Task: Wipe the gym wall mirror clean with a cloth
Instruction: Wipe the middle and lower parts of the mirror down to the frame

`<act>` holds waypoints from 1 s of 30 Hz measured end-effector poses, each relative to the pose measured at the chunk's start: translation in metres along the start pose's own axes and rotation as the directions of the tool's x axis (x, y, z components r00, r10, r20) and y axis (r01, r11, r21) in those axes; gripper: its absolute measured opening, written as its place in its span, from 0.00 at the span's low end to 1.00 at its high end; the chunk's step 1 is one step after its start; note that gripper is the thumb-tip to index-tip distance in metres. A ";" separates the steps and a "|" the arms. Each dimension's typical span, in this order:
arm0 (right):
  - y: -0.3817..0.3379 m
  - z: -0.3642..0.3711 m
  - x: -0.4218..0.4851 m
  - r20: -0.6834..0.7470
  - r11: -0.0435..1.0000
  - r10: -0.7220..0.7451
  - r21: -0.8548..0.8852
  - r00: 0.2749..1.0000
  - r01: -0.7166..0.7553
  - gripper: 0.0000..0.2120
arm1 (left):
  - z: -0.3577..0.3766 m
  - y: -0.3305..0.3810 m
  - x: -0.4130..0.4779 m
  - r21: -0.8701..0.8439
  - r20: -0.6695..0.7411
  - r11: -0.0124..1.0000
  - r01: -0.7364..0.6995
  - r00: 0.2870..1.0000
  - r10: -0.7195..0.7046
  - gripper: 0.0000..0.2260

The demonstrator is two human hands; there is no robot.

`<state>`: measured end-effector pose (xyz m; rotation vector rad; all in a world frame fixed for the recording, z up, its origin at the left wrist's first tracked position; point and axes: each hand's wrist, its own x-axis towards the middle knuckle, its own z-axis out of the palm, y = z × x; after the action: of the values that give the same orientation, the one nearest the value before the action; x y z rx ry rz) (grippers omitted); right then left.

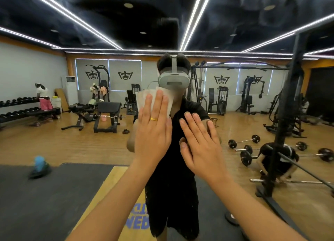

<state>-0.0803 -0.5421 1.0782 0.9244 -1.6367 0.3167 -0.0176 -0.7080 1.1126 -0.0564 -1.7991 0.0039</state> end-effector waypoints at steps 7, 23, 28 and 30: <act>0.031 -0.001 -0.003 0.007 0.975 -0.188 -0.117 0.982 0.188 0.29 | -0.008 0.001 0.023 0.053 0.012 0.999 -0.009 1.000 0.008 0.28; 0.031 0.004 -0.004 0.012 0.975 -0.183 -0.130 0.983 0.183 0.28 | -0.046 -0.051 0.093 -0.059 -0.245 0.902 0.427 0.870 -0.428 0.26; 0.029 0.003 -0.003 0.017 0.977 -0.180 -0.112 0.983 0.181 0.27 | -0.033 -0.010 0.105 -0.121 -0.176 0.949 0.293 0.934 -0.311 0.26; 0.030 0.001 -0.003 0.019 0.978 -0.186 -0.097 0.982 0.187 0.28 | -0.028 0.007 0.114 -0.113 -0.150 0.981 0.157 0.973 -0.173 0.26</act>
<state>-0.1023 -0.5224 1.0834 0.9964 -1.5471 0.1016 -0.0157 -0.6972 1.2297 0.0216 -1.6384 -0.2052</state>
